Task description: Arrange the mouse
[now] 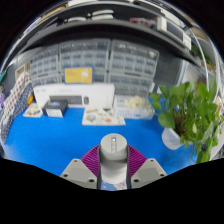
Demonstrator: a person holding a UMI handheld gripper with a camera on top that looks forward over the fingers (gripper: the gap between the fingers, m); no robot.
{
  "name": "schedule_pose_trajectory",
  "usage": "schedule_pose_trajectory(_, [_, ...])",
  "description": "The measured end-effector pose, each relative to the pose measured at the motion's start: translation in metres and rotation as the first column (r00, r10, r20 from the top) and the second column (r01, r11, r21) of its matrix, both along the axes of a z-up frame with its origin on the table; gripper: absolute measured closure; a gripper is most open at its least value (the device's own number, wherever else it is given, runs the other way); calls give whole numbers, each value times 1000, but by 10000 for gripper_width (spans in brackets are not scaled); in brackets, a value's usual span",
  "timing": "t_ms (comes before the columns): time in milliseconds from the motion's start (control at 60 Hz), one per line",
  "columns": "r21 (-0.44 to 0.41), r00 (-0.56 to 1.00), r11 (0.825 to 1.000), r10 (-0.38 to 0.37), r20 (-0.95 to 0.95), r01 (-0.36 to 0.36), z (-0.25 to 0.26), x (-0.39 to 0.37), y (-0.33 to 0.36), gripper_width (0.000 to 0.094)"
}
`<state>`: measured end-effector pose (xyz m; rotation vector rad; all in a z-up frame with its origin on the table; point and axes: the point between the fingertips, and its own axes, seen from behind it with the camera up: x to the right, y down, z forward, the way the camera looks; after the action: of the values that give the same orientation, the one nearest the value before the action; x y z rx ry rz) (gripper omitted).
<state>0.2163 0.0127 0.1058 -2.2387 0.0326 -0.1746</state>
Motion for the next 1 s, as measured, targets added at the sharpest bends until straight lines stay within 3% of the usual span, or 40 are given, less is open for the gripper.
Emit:
schedule_pose_trajectory(167, [-126, 999, 992, 12, -37, -17, -69, 27, -24, 586])
schedule_pose_trajectory(283, [-217, 999, 976, 20, -50, -30, -108, 35, -39, 577])
schedule_pose_trajectory(433, [-185, 993, 982, 0, -118, -23, -113, 34, -40, 568])
schedule_pose_trajectory(550, [-210, 994, 976, 29, -103, -50, -115, 35, -40, 495])
schedule_pose_trajectory(683, [-246, 994, 969, 9, -108, -35, -116, 37, -40, 407])
schedule_pose_trajectory(733, [-265, 997, 964, -14, -79, -8, -114, 43, -41, 286])
schedule_pose_trajectory(767, [-281, 998, 960, -27, -50, 12, -112, 49, -43, 165])
schedule_pose_trajectory(783, [-289, 999, 957, -34, -41, 20, -111, 50, -44, 63])
schedule_pose_trajectory(1000, [-248, 999, 968, -42, 7, 42, -54, 22, -41, 62])
